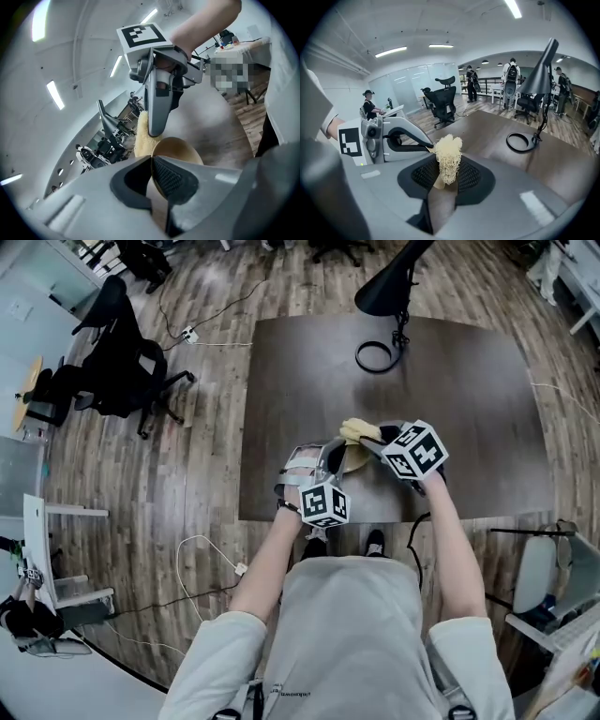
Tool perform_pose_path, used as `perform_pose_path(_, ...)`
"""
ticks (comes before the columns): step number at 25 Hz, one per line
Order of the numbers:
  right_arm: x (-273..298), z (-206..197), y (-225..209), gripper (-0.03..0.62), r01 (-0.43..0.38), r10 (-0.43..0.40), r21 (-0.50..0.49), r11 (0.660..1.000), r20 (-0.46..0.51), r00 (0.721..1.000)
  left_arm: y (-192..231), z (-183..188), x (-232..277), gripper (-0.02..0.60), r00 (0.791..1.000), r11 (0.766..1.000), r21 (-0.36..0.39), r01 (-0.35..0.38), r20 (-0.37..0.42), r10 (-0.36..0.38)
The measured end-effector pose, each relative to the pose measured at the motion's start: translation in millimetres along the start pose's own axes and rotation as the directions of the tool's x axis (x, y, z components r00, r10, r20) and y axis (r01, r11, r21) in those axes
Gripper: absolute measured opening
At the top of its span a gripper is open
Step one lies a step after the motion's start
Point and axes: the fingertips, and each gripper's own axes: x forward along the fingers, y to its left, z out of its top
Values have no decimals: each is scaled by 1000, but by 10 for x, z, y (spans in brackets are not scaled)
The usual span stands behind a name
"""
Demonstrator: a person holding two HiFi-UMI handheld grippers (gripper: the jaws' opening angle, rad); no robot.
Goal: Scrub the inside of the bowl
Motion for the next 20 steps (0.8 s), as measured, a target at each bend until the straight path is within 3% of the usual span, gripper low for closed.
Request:
perform_pose_path(3, -160, -157, -11, 113, -27, 27, -16, 999, -2, 1000, -68, 162, -135, 17, 999, 999, -25, -33, -12, 32)
perform_pose_path(6, -320, -283, -33, 112, -45, 46, -22, 999, 23, 999, -35, 281, -227, 17, 998, 984, -166, -61, -18, 59)
perform_pose_path(10, -503, -484, -38, 112, -67, 69, -35, 997, 45, 997, 45, 379, -356, 17, 995, 908, -410, -90, -9, 95)
perform_pose_path(15, -594, -640, -34, 112, -73, 77, -87, 994, 52, 996, 130, 427, -379, 17, 992, 832, -544, -110, -10, 125)
perform_pose_path(17, -611, -715, -53, 112, -55, 61, -100, 993, 61, 996, 149, 443, -340, 18, 992, 776, -623, -100, -1, 127)
perform_pose_path(20, -674, -750, -76, 112, -25, 35, -97, 995, 99, 994, 255, 488, -332, 17, 990, 637, -767, -71, 24, 140)
